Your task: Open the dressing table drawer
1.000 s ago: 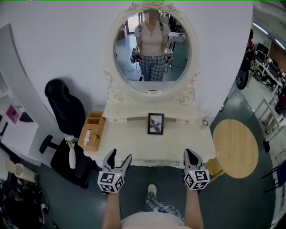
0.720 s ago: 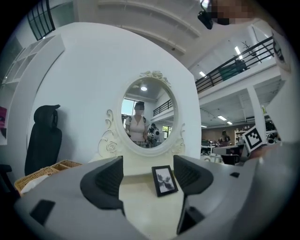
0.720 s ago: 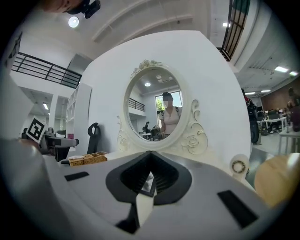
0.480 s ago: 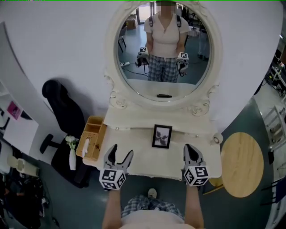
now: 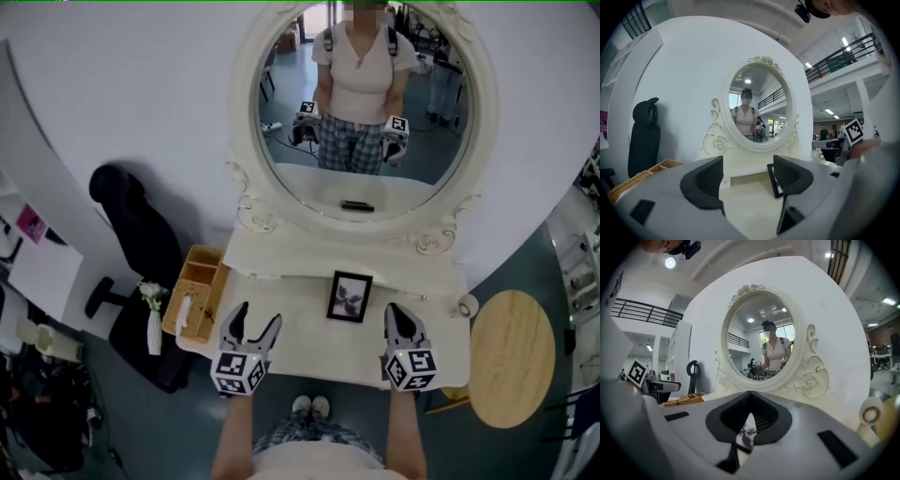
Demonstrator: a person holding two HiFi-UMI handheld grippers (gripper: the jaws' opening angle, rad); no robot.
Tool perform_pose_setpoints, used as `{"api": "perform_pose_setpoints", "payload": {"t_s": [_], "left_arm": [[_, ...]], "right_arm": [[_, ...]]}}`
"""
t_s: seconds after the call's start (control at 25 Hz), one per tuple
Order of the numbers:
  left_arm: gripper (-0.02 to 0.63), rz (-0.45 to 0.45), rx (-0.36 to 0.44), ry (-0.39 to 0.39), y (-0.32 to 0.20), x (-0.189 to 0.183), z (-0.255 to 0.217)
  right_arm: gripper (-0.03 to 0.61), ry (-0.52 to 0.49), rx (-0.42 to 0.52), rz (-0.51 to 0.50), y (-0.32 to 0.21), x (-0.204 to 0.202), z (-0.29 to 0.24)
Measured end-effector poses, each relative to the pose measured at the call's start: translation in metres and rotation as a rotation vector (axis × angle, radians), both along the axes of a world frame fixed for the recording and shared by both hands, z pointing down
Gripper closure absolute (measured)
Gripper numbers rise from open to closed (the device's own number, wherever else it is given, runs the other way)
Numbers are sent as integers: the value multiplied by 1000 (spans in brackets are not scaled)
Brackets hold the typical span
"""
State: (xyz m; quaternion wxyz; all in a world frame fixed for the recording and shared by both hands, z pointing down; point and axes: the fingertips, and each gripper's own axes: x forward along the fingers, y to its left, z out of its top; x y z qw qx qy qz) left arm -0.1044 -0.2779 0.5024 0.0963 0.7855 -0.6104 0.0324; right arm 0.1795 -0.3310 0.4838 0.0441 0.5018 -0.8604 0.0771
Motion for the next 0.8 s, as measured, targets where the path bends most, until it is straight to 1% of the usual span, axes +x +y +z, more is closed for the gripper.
{"api": "perform_pose_setpoints", "payload": {"t_s": [0.2, 0.48, 0.6, 0.8], "left_arm": [[288, -20, -17, -3, -19, -18, 12], [288, -74, -49, 8, -51, -49, 38], [288, -104, -71, 22, -60, -59, 56], [288, -159, -129, 45, -77, -78, 100]], "right_arm": [[561, -1, -5, -75, -21, -45, 5], [561, 9, -17, -221, -47, -135, 22], [561, 41, -33, -300, -50, -176, 40], [561, 67, -112, -401, -52, -236, 92]]}}
